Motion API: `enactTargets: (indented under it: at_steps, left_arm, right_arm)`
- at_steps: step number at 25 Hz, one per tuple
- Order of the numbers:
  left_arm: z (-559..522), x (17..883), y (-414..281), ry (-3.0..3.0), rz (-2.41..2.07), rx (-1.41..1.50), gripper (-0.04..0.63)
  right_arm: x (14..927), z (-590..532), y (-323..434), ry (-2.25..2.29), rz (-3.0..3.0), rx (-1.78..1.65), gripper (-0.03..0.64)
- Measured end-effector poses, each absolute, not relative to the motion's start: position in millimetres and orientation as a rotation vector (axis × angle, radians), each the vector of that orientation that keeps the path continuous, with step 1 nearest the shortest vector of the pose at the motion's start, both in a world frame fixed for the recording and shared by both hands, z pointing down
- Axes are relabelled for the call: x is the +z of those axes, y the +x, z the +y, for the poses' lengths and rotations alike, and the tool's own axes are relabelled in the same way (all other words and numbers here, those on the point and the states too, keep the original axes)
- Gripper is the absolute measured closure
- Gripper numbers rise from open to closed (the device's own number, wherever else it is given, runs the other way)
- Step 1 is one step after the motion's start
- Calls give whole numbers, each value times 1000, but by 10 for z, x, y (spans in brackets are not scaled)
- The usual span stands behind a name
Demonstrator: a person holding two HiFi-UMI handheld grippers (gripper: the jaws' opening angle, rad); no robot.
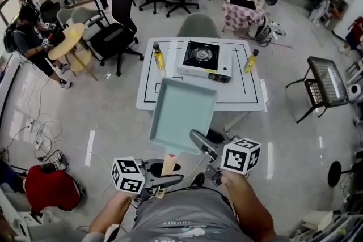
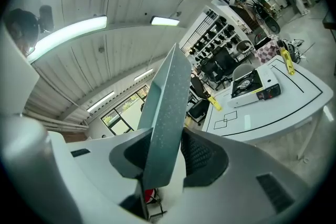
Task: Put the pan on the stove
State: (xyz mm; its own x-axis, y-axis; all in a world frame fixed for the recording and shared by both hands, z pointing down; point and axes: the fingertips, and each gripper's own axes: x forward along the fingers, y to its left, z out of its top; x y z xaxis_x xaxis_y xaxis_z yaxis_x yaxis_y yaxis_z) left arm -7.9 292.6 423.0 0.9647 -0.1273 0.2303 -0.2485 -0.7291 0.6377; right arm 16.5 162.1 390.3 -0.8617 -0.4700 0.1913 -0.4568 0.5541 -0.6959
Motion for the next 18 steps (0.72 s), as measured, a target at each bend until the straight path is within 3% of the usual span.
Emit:
enactTargets:
  at_steps: [18]
  left_arm:
    - [2359,4342,412,2351,-305,227,444]
  right_arm:
    - [4054,1036,606,-772,2755,-1276,462]
